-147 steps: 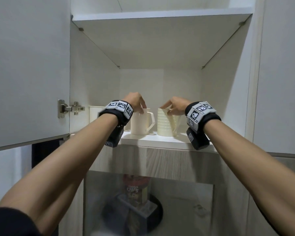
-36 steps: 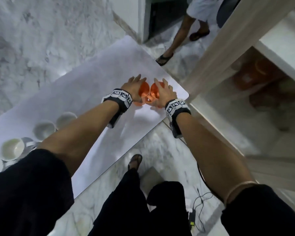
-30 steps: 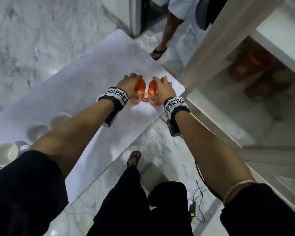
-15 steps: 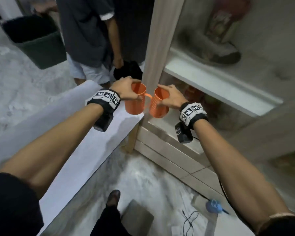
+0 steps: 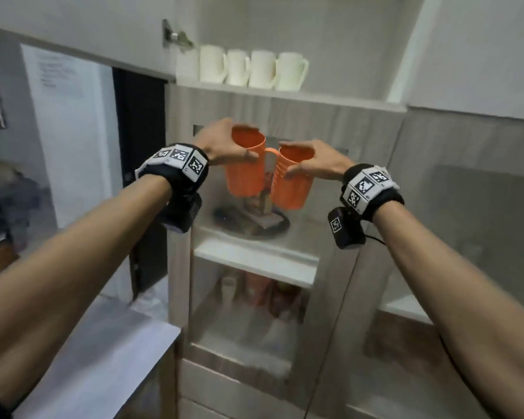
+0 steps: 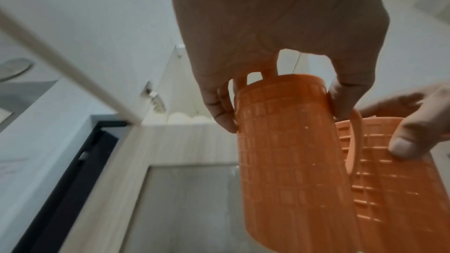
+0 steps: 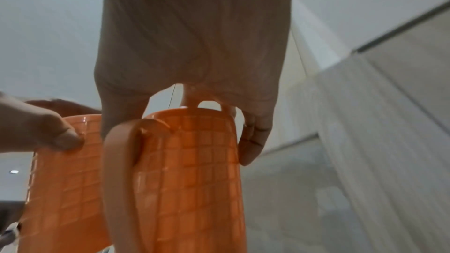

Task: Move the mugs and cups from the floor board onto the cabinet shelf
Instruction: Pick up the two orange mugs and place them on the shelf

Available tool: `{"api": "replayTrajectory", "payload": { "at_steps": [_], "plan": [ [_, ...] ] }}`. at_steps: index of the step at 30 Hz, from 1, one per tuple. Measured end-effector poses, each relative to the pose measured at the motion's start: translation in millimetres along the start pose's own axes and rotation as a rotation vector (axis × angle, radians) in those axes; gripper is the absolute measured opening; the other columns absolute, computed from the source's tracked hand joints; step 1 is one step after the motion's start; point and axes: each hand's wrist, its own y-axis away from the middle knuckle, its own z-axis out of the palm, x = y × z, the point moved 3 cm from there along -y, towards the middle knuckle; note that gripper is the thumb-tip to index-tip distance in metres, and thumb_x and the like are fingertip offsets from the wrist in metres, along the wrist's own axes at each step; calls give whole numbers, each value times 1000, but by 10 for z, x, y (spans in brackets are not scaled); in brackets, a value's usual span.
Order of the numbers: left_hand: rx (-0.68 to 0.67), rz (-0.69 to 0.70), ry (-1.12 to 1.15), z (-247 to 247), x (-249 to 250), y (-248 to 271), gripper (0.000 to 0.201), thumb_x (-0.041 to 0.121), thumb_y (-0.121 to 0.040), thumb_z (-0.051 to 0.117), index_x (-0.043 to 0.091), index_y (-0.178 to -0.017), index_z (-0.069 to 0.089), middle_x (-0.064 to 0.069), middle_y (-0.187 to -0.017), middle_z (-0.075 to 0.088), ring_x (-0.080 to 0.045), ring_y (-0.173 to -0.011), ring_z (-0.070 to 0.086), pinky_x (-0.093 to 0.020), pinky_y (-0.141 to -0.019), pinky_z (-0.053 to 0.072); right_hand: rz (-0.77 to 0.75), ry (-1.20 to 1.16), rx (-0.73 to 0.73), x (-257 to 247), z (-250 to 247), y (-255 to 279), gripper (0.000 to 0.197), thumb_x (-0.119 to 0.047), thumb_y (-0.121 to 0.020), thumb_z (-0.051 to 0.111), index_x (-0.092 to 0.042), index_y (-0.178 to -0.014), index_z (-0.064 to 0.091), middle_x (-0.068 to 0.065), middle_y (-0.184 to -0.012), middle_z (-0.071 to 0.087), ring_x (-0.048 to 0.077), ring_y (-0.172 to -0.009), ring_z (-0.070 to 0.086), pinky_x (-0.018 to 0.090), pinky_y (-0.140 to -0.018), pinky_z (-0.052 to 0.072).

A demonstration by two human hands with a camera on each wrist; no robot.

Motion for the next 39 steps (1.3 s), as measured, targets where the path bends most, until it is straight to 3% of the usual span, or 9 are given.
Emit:
{"api": "replayTrajectory", "payload": {
  "at_steps": [3, 8, 13, 16, 20, 25, 31, 35, 39],
  "plan": [
    [77, 88, 21, -306, 499, -215, 83, 46, -52, 70, 24, -131, 58, -1, -127, 65, -16, -114, 63, -29, -100, 49, -11, -5, 88, -172, -643, 77, 70, -24, -77, 75, -27, -141, 46, -4, -132, 57, 11, -115, 53, 23, -90, 41],
    [146, 181, 11, -808, 1042, -659, 77, 43, -60, 70, 28, -134, 53, -5, -128, 62, -22, -115, 59, -32, -96, 49, -34, 49, 225, -463, -1551, 57, 68, -30, -82, 71, -34, -143, 41, 2, -139, 51, 15, -110, 50, 30, -89, 45],
    [195, 261, -53, -983, 1317, -1244, 68, 33, -71, 75, 27, -134, 51, -8, -126, 61, -25, -108, 59, -30, -89, 49, -29, 184, 350, -564, -2102, -159, 64, -27, -86, 67, -26, -144, 41, 6, -141, 49, 16, -107, 47, 20, -65, 42],
    [149, 285, -78, -946, 1344, -1637, 69, 36, -67, 72, 31, -132, 51, -8, -126, 62, -28, -111, 59, -37, -95, 51, 9, 219, 390, -496, -2262, -397, 66, -24, -86, 68, -23, -145, 39, 7, -141, 48, 19, -110, 47, 26, -75, 43],
    [101, 330, -69, -823, 1315, -2188, 64, 26, -75, 74, 26, -134, 51, -10, -128, 60, -29, -114, 58, -31, -90, 48, 87, 248, 436, -377, -2454, -727, 67, -23, -85, 68, -22, -145, 39, 9, -142, 46, 26, -124, 46, 32, -85, 40],
    [-25, 354, -136, -721, 1363, -2829, 66, 29, -70, 75, 29, -132, 52, -8, -128, 60, -29, -113, 57, -37, -91, 51, 248, 335, 375, -247, -2690, -1185, 65, -22, -86, 67, -20, -144, 40, 10, -143, 46, 28, -125, 46, 33, -86, 43],
    [-135, 389, -188, -498, 1436, -3380, 62, 29, -73, 71, 30, -132, 50, -8, -125, 58, -23, -99, 51, -32, -79, 44, 428, 424, 280, -41, -2855, -1505, 67, -27, -84, 68, -27, -144, 37, 11, -143, 45, 33, -122, 49, 44, -90, 52],
    [-197, 369, -236, -278, 1386, -3631, 60, 26, -75, 68, 30, -132, 49, -8, -131, 55, -23, -101, 49, -30, -80, 40, 499, 440, 198, 120, -2779, -1697, 69, -27, -82, 71, -31, -143, 39, 12, -140, 48, 34, -119, 52, 41, -83, 55],
    [-250, 322, -254, -129, 1338, -3778, 61, 27, -74, 67, 32, -132, 49, -8, -132, 54, -24, -102, 49, -29, -81, 40, 524, 421, 146, 234, -2694, -1848, 70, -25, -80, 72, -31, -142, 41, 12, -140, 48, 34, -119, 53, 45, -89, 55]
  ]
}}
